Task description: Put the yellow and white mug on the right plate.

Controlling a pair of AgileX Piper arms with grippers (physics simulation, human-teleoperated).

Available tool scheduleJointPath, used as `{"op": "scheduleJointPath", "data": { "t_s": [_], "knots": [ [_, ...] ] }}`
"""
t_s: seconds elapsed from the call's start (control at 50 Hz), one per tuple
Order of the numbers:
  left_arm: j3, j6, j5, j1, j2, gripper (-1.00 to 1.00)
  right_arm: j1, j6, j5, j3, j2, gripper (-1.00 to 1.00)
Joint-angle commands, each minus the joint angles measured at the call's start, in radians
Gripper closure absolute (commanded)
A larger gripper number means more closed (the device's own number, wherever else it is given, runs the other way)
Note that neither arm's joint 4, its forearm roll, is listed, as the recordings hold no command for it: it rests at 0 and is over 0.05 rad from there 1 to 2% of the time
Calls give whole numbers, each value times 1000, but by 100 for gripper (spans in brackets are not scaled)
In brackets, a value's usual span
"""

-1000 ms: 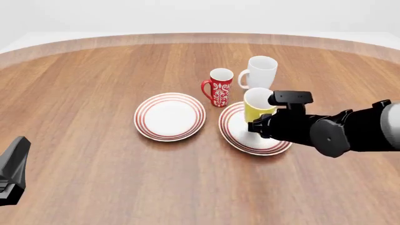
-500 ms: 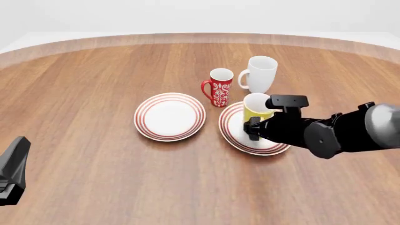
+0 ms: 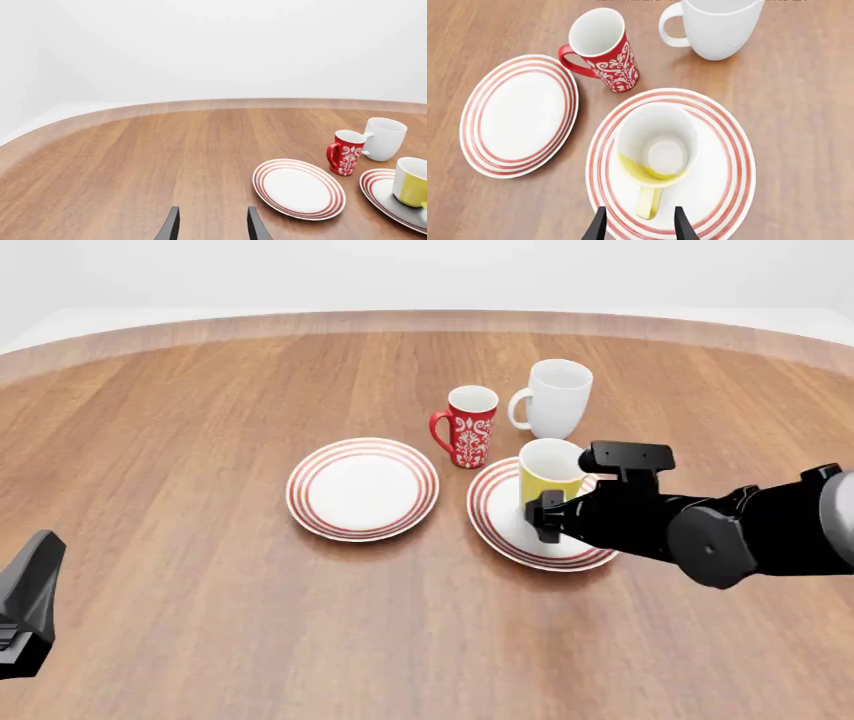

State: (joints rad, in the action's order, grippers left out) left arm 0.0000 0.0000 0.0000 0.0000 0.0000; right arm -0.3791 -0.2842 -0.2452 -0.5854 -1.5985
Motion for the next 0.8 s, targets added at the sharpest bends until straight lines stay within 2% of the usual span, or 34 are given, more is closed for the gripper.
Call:
{"op": "scheduleJointPath", "data": {
  "t_s": [0.02, 0.08, 0.12, 0.14, 0.36, 0.6, 0.62, 0.66, 0.76, 0.8],
  "knots": [
    [0, 0, 0, 0, 0, -100, 0, -10, 48, 51, 117, -100],
    [0, 0, 0, 0, 0, -100, -4, -12, 97, 54, 178, -100],
    [0, 0, 0, 0, 0, -100, -15, -15, 87, 60, 179, -100],
    [0, 0, 0, 0, 0, -100, -23, -17, 129, 46, 215, -100],
    [0, 0, 0, 0, 0, -100, -52, -35, 176, 75, 310, -100],
    [0, 0, 0, 0, 0, -100, -58, -24, 289, 64, 455, -100],
    [0, 0, 0, 0, 0, -100, -59, -24, 321, 48, 475, -100],
    [0, 0, 0, 0, 0, -100, -59, -24, 317, 58, 484, -100],
    [0, 0, 0, 0, 0, -100, -54, -13, 417, 16, 568, -100],
    [0, 0, 0, 0, 0, -100, -52, -10, 409, 31, 579, -100]
  ]
}}
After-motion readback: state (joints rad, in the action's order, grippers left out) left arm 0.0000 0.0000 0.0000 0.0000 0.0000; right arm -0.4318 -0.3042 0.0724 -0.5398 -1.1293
